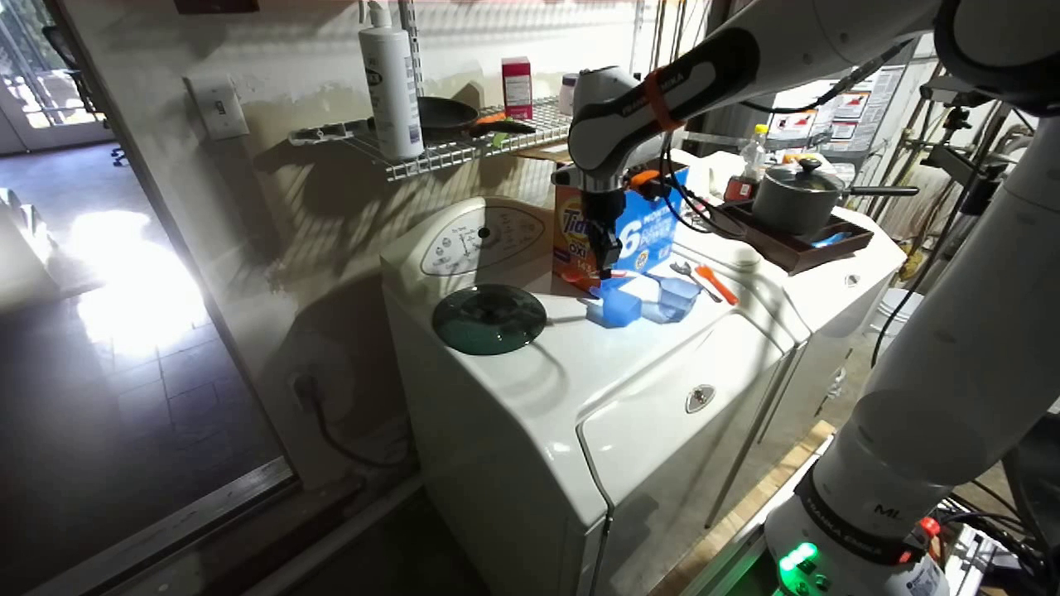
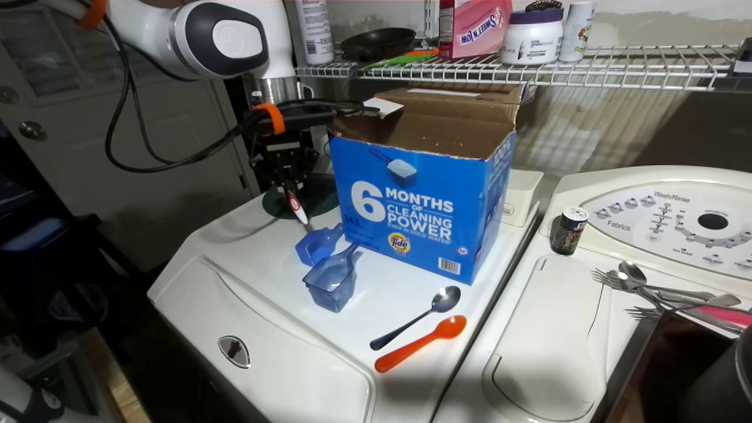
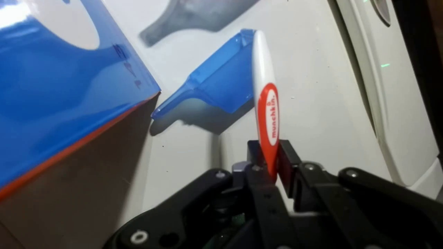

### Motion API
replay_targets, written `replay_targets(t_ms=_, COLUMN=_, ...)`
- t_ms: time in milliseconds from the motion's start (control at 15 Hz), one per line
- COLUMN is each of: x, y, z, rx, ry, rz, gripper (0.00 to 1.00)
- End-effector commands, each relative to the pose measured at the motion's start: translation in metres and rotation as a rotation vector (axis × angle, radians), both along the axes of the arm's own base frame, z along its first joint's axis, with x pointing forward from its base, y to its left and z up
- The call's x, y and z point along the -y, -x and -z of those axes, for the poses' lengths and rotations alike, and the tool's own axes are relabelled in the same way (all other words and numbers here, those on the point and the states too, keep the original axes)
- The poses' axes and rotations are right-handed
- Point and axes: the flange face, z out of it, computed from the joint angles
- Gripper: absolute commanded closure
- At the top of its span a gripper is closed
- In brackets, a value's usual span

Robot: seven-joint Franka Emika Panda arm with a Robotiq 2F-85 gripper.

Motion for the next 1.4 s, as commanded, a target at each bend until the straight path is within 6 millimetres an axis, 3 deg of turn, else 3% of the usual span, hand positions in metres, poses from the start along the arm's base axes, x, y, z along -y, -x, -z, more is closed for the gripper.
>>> replay_targets(t_ms=0, x=-0.011, y=-0.007, z=0.013, rx=-0.029, ry=-0.085, rz=-0.006, gripper=0.96)
replay_targets(t_ms=467, x=-0.018, y=-0.012, z=0.037, rx=-0.141, ry=-0.167, rz=0.014, gripper=0.96)
replay_targets(t_ms=667, x=-0.017, y=-0.012, z=0.034, rx=-0.183, ry=-0.134, rz=0.057, gripper=0.96)
replay_targets(t_ms=1000, x=-0.017, y=-0.011, z=0.008, rx=-0.100, ry=0.122, rz=0.196, gripper=0.96)
replay_targets(t_ms=1333, x=-0.019, y=-0.003, z=0.001, rx=-0.174, ry=0.341, rz=0.317, gripper=0.96)
